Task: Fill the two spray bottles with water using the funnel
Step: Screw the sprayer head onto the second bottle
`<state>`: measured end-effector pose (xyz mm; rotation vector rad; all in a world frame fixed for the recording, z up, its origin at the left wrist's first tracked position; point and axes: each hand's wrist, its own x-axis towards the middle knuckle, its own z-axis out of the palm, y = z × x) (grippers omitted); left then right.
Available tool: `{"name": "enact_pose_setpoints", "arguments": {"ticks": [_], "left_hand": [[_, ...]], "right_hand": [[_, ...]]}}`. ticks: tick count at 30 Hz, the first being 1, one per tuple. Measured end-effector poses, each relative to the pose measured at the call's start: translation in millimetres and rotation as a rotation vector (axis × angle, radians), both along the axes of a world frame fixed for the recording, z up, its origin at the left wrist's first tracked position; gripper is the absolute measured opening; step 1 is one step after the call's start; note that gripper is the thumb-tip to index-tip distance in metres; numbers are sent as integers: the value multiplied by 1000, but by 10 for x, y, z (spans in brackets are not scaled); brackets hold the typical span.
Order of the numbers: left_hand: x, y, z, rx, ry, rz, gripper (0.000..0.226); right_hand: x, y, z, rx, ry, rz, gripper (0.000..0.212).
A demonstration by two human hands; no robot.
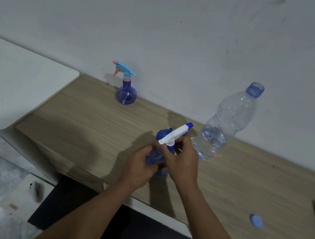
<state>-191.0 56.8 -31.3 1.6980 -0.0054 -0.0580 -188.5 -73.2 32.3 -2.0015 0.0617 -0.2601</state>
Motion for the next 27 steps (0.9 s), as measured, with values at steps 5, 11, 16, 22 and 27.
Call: {"name": "enact_pose_setpoints", "arguments": {"ticks": [5, 11, 16, 22, 27], "left_hand": [[-18, 5, 111, -20, 10, -35, 53], [80, 61, 107, 27, 2, -124, 65], [53, 34, 82, 73, -11, -96, 61], [46, 9, -5, 113, -15, -49, 58], [50, 0, 8, 136, 10, -41, 49]], "right_hand": [[-31, -62, -48, -55, -107, 94, 4], [29, -131, -30, -150, -107, 139, 9], [12, -89, -30, -165, -113, 68, 24], [-17, 15, -166, -96, -156, -40, 14], [-40, 66, -143, -99, -174, -51, 14]]}}
